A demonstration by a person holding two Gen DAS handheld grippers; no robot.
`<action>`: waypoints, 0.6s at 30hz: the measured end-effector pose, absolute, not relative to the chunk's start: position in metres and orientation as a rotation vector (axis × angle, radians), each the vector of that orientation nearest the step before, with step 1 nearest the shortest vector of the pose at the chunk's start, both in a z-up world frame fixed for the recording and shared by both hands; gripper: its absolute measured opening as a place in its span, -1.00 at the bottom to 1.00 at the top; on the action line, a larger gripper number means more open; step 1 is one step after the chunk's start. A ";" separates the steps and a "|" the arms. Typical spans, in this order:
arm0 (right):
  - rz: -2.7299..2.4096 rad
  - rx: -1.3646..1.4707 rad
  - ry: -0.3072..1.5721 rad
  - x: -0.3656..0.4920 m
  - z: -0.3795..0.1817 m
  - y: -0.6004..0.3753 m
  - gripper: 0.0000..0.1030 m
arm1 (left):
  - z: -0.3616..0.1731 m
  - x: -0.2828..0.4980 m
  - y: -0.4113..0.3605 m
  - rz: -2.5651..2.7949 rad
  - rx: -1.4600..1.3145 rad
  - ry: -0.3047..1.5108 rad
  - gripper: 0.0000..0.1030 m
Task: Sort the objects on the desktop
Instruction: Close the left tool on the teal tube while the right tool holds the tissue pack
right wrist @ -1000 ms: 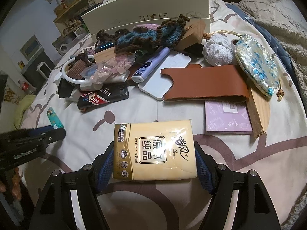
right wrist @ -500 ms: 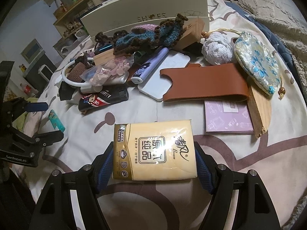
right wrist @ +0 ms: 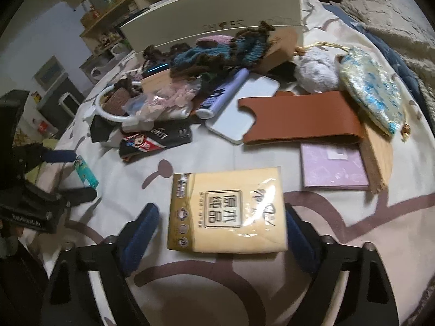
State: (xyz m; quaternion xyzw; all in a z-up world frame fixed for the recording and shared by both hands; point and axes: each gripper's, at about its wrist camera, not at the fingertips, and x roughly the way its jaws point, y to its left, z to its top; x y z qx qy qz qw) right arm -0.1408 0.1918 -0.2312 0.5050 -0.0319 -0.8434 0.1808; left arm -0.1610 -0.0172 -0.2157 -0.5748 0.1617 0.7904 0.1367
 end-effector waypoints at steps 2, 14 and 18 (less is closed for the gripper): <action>-2.376 1.441 -0.089 -0.141 -0.231 0.195 0.46 | -0.217 -0.161 -0.017 2.288 -1.674 0.477 0.83; -2.355 1.473 0.062 -0.136 -0.232 0.180 0.47 | -0.222 -0.164 -0.032 2.315 -1.756 0.419 0.68; -2.333 1.487 0.039 -0.137 -0.231 0.182 0.46 | -0.221 -0.164 -0.034 2.321 -1.750 0.406 0.60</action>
